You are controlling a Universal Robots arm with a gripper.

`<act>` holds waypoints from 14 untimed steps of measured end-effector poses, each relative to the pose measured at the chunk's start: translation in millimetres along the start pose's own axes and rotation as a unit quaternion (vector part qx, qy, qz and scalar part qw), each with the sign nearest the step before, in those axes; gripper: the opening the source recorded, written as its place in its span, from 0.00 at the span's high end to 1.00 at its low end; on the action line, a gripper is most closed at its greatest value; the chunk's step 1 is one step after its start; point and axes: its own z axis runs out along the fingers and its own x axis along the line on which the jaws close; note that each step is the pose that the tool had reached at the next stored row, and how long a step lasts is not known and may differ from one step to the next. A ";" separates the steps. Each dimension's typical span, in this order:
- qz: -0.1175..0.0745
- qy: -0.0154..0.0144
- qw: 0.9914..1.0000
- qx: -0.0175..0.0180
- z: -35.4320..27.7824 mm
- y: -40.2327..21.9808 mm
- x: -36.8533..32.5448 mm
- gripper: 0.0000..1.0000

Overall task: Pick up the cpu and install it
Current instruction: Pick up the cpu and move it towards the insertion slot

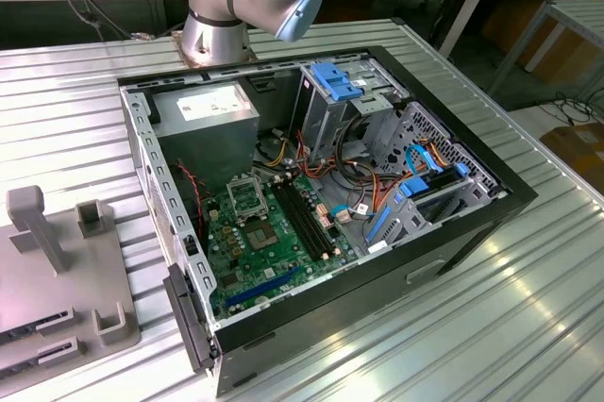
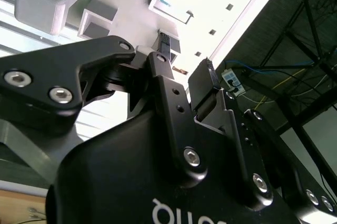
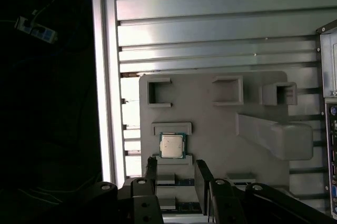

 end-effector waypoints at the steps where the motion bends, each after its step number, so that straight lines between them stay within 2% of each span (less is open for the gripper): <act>1: 0.000 0.000 1.000 0.000 0.0 0.0 0.0 0.58; 4: 0.000 0.000 1.000 0.000 0.0 0.0 0.0 0.57; 5: 0.000 0.000 1.000 0.000 0.0 0.0 0.0 0.51; 14: 0.000 0.000 1.000 0.000 0.0 0.0 0.0 0.51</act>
